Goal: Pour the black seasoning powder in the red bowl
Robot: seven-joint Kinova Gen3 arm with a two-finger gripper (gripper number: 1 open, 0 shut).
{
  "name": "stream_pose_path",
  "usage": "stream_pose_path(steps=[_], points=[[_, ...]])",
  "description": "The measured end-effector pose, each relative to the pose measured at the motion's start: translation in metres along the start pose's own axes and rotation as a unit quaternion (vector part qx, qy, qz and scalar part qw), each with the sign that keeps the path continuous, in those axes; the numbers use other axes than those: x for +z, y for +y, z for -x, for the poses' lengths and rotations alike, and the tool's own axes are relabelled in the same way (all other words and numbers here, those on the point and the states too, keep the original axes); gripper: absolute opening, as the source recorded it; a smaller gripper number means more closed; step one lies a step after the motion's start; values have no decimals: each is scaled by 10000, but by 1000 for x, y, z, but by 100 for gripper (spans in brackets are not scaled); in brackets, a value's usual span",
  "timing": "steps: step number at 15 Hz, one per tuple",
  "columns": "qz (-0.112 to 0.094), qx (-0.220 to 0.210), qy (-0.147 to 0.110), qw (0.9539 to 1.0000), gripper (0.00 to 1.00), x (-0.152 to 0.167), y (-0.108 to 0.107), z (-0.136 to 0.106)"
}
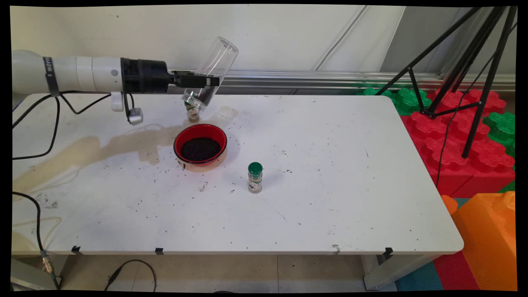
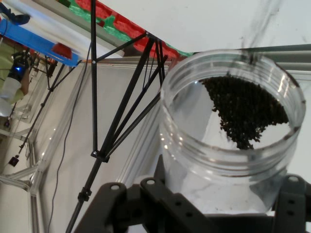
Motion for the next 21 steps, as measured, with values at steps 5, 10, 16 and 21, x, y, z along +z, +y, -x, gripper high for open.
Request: stream_pose_path(steps=[5, 10, 16, 21], points=[[-10, 160, -17, 9999, 0, -1, -1, 1], [-16, 378, -33, 9993, 0, -2, -1, 2], [-33, 570, -51, 9984, 0, -3, -3, 2], [-43, 674, -59, 9977, 0, -4, -4, 3]])
